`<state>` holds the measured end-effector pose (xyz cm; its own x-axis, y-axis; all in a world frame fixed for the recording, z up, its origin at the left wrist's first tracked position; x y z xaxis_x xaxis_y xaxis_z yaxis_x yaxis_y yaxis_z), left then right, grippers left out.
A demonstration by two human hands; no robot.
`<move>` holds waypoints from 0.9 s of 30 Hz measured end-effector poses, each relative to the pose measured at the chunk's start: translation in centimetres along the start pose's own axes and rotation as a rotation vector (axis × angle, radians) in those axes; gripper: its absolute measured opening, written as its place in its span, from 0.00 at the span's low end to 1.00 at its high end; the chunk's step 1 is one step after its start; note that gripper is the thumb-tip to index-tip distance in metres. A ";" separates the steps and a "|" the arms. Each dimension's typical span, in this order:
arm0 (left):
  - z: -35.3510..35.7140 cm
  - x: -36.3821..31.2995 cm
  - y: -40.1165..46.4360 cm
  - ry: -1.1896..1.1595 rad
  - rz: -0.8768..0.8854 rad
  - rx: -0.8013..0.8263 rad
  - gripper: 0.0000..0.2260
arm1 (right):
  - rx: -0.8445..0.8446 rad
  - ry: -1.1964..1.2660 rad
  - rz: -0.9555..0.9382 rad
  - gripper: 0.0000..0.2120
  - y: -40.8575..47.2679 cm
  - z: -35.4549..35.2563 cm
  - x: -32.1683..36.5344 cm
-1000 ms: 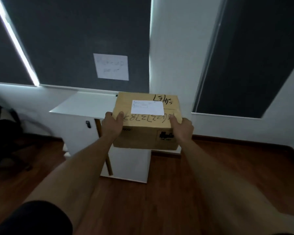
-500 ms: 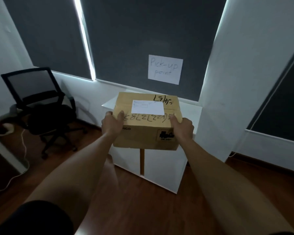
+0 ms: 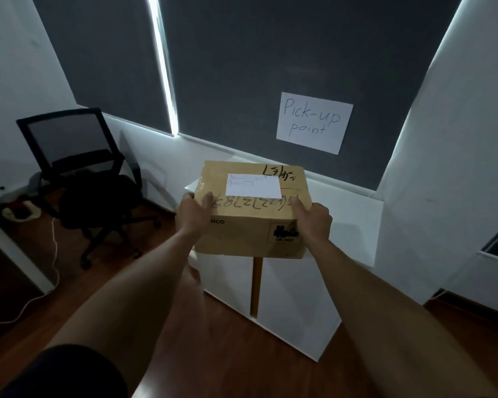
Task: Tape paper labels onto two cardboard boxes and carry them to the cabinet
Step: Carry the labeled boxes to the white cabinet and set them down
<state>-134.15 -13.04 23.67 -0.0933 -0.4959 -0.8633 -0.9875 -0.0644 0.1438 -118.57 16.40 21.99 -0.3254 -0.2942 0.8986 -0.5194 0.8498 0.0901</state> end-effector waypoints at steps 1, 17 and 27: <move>1.1 -0.4 1.8 0.004 0.005 0.000 0.23 | -0.006 -0.005 0.008 0.27 1.8 1.0 0.2; 14.2 -2.2 20.0 0.054 0.038 0.111 0.23 | -0.086 -0.068 0.085 0.27 18.6 11.3 0.9; 21.1 -1.1 33.3 0.071 0.120 0.280 0.24 | -0.225 -0.062 0.198 0.25 23.3 18.5 1.0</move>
<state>-169.63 3.63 19.26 -0.2124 -0.5458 -0.8106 -0.9674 0.2345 0.0956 -145.59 27.81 17.09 -0.4542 -0.1335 0.8808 -0.2556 0.9667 0.0147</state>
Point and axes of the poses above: each hand's wrist, its own y-axis towards the middle knuckle, its own z-axis out of the palm, x = y × z, the point moved 7 cm from there along y, towards the middle knuckle, and after that the axes turned 5 degrees about -x, right-handed, at the moved point
